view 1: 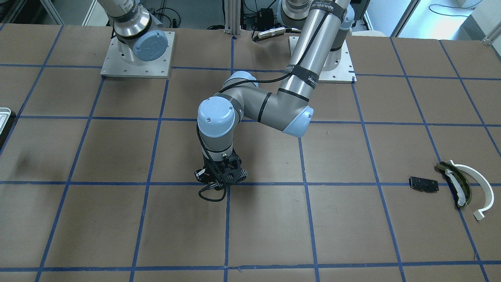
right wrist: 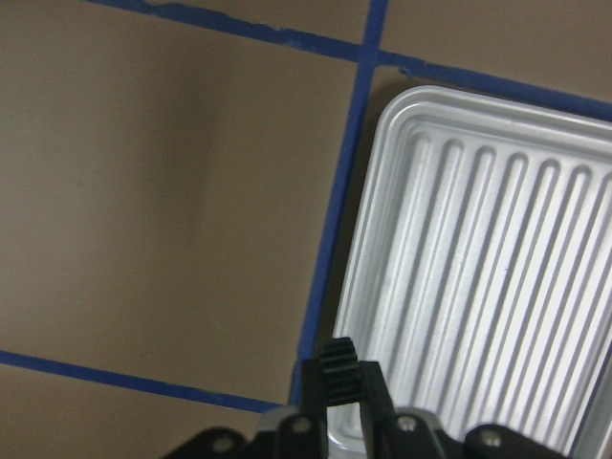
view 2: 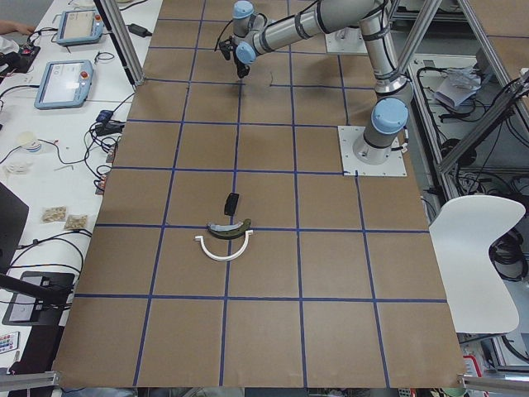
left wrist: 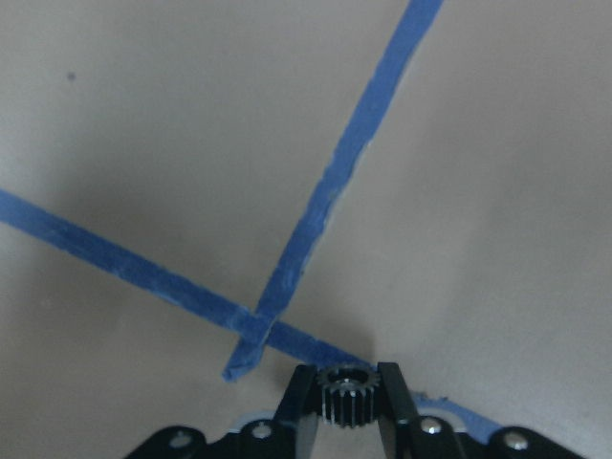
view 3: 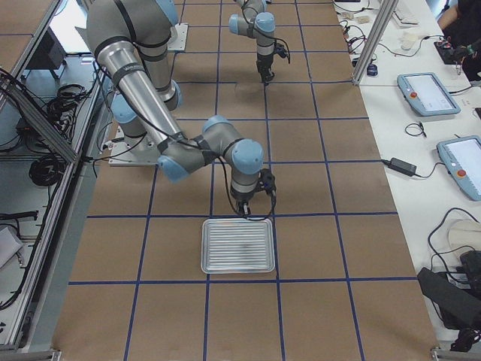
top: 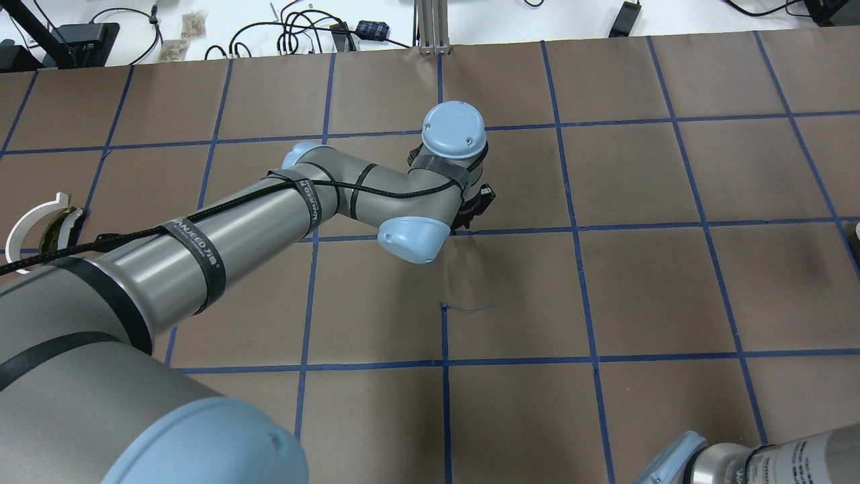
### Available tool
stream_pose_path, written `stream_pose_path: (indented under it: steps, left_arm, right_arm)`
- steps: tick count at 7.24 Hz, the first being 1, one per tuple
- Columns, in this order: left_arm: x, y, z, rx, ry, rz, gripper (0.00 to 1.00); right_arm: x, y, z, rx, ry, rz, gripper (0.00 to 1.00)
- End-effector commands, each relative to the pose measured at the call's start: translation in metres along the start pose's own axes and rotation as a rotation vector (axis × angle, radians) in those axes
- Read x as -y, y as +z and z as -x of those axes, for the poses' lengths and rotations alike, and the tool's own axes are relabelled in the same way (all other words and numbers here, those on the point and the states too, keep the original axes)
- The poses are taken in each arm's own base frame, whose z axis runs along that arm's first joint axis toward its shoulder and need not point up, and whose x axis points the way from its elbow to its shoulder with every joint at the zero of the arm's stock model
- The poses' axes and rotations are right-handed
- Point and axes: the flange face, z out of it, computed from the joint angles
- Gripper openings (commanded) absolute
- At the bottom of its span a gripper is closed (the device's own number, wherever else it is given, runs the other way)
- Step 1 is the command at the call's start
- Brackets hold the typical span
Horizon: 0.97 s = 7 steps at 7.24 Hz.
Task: Place bearing gear from tray to pile
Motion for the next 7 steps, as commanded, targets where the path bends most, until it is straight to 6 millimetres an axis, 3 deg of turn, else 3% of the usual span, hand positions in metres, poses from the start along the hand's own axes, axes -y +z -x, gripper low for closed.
stream_pose_path:
  steps: [1, 2, 3, 4, 5, 7]
  left_arm:
    - [0.043, -0.069, 0.047, 0.054, 0.074, 0.04, 0.0]
    - [0.09, -0.094, 0.091, 0.018, 0.113, 0.039, 0.0]
    - [0.136, -0.108, 0.15, 0.021, 0.149, 0.055, 0.0]
    - [0.173, -0.099, 0.227, 0.055, 0.227, 0.12, 0.0]
    - [0.209, -0.084, 0.309, 0.041, 0.308, 0.151, 0.0]
    - [0.255, -0.083, 0.459, -0.001, 0.51, 0.165, 0.0]
  right_arm:
    - [0.024, -0.067, 0.113, 0.033, 0.107, 0.04, 0.0]
    - [0.037, -0.087, 0.166, 0.033, 0.164, 0.053, 0.0]
    - [0.055, -0.1, 0.231, 0.023, 0.211, 0.06, 0.0]
    - [0.076, -0.106, 0.299, 0.011, 0.265, 0.073, 0.0]
    - [0.096, -0.1, 0.384, 0.043, 0.355, 0.07, 0.0]
    - [0.148, -0.051, 0.518, 0.052, 0.431, 0.031, 0.0]
